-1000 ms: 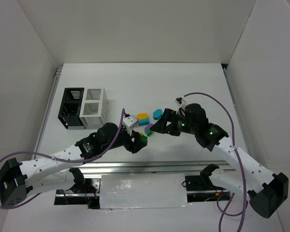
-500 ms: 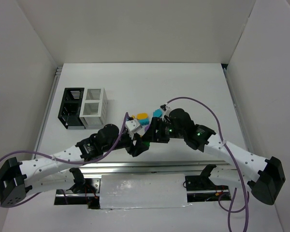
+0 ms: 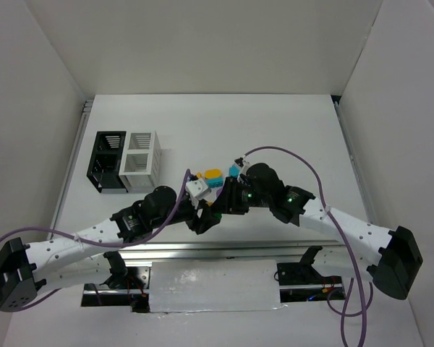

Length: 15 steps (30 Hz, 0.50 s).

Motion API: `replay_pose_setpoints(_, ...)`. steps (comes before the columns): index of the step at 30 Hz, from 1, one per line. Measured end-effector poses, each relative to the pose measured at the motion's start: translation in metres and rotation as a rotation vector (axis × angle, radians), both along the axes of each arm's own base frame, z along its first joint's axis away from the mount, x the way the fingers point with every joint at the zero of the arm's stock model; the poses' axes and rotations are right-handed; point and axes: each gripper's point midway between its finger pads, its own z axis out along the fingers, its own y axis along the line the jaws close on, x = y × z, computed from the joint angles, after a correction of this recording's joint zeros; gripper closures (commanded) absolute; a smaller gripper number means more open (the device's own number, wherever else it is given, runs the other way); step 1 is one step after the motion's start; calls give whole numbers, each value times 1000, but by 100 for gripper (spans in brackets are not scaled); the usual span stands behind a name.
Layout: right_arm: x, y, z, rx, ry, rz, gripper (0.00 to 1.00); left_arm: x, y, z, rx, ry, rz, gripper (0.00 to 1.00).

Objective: Sort the legos into containers by color

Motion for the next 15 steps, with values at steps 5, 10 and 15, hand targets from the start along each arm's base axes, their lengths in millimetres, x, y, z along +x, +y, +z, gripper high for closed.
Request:
replay_pose_setpoints(5,1,2,3,33,-28,-2,100,4,3,1,0,-5,30,1)
replay_pose_setpoints(10,-1,-3,7,79,-99,-11,100,7,5,3,-3,13,68,0)
replay_pose_setpoints(15,10,-19,11,72,-233,-59,100,8,8,34,-50,44,116,0)
